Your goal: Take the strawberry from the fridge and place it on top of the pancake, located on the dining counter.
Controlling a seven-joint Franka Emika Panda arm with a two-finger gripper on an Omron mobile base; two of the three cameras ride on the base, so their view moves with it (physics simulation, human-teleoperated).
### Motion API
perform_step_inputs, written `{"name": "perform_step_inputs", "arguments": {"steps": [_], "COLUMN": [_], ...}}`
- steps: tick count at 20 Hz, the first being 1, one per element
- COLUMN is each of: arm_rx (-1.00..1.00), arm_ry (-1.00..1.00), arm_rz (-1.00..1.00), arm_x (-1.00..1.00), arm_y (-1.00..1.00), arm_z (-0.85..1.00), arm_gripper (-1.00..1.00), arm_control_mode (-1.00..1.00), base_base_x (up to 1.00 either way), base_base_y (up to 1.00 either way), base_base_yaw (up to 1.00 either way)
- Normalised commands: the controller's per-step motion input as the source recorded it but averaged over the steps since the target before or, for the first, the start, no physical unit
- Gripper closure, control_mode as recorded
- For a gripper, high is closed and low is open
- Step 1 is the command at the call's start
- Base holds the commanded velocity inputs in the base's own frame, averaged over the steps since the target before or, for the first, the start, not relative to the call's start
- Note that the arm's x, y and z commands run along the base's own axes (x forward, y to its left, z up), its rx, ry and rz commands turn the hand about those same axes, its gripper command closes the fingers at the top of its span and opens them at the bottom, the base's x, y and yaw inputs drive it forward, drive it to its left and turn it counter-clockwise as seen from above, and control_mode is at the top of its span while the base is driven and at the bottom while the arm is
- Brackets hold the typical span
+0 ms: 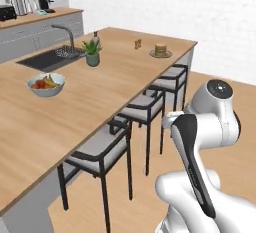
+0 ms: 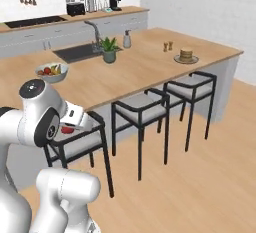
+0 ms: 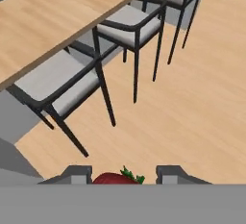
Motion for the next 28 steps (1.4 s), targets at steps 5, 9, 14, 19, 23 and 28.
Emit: {"name": "perform_step_inputs", "arguments": {"steps": [5, 9, 14, 19, 23, 28], "arm_rx": [0.00, 0.00, 0.00, 0.00, 0.00, 0.00], "arm_ry": [0.00, 0.00, 0.00, 0.00, 0.00, 0.00], "arm_rz": [0.00, 0.00, 0.00, 0.00, 0.00, 0.00], "arm_x": [0.00, 0.00, 0.00, 0.00, 0.00, 0.00], "arm_y": [0.00, 0.00, 0.00, 0.00, 0.00, 0.00], "arm_z": [0.00, 0.00, 0.00, 0.00, 0.00, 0.00], "arm_gripper": [1.00, 1.00, 1.00, 1.00, 1.00, 1.00], "arm_control_mode": [1.00, 1.00, 1.00, 1.00, 1.00, 1.00], "base_base_x": [0.55, 0.61, 0.65, 0.74, 0.77, 0.73], "base_base_y": [-1.00, -0.99, -0.99, -1.00, -0.99, -0.88], "base_base_yaw": [0.34, 0.35, 0.35, 0.33, 0.33, 0.38]}}
